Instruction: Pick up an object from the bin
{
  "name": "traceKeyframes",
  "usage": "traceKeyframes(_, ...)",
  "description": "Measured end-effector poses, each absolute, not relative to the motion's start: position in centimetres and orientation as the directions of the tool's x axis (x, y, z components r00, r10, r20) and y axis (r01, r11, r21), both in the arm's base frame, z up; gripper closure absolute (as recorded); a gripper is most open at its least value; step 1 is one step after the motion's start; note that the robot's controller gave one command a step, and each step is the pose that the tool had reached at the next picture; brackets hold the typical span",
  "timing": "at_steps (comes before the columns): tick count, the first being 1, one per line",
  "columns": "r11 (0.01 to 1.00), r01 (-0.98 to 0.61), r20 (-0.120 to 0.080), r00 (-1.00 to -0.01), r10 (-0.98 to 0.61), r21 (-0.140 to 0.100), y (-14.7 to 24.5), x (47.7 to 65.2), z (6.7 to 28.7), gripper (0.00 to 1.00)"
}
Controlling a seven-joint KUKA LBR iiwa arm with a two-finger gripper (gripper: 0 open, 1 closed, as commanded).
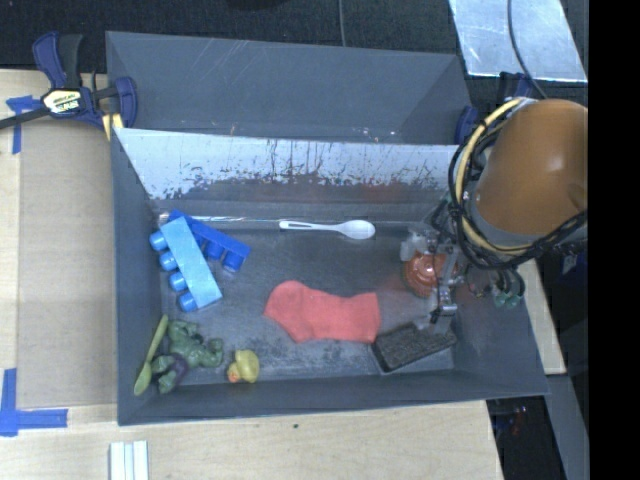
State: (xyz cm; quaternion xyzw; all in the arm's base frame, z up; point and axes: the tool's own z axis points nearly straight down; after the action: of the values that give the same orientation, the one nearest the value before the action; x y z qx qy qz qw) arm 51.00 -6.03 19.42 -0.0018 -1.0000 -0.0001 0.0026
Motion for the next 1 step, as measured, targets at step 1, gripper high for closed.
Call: traceKeyframes(1,1.0,0.001,-0.004,-1.0,0.001,-0.001,-6.0,51.16,19.88,0.0)
